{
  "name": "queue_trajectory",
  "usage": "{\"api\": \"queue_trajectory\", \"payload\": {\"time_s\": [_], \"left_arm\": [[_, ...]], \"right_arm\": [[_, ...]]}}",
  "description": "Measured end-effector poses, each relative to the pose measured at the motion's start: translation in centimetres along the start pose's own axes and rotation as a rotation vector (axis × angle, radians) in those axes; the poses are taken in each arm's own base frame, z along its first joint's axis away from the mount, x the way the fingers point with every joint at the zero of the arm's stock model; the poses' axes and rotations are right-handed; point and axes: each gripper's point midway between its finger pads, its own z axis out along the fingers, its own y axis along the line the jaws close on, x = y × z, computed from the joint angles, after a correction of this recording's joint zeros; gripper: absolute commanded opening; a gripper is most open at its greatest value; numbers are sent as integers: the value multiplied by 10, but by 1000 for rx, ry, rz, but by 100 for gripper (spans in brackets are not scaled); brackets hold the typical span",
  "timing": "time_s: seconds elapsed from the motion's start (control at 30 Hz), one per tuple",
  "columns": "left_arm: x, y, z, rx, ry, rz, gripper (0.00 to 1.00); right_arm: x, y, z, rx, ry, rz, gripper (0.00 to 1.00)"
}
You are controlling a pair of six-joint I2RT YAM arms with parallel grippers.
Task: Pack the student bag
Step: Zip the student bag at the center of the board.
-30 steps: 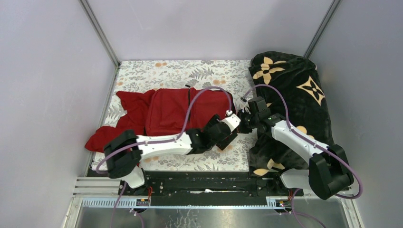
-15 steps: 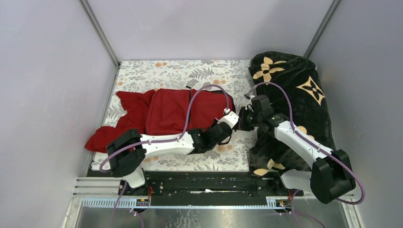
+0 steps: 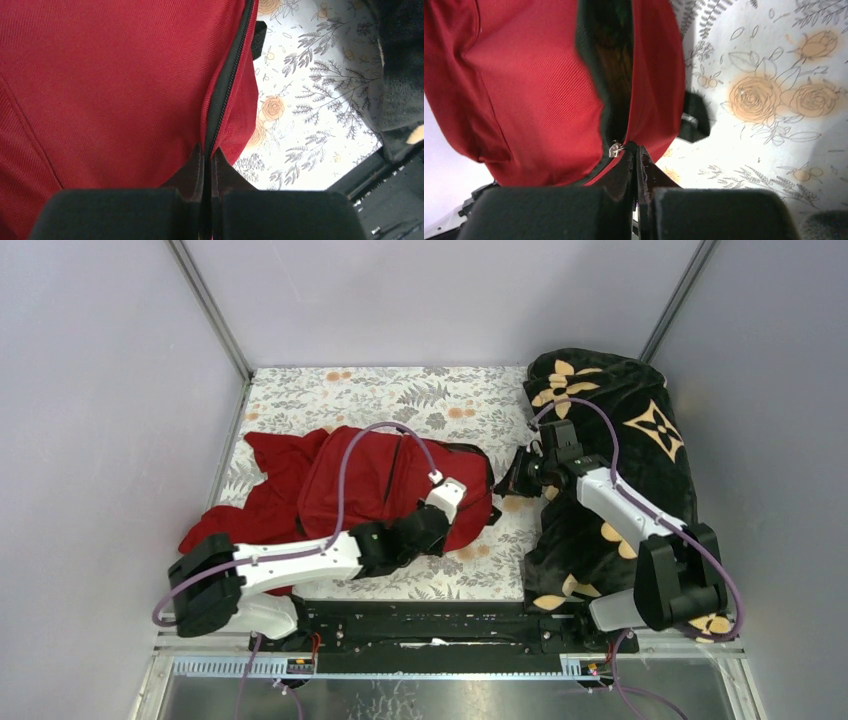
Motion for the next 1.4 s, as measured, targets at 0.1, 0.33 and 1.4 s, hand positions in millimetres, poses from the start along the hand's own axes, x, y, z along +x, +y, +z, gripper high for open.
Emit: {"api": "queue_trajectory", "payload": {"time_s": [0.1, 0.33, 1.4], "left_arm": [[3, 5, -14, 8, -4, -30, 0], [9, 14, -40, 22, 0, -73, 0], [-80, -28, 51, -273, -43, -72, 72]], "right_arm": [[-12, -3, 7, 13, -2, 18, 0], [-50, 2, 30, 6, -26, 23, 0], [-58, 32, 29, -188, -60, 52, 0]]}}
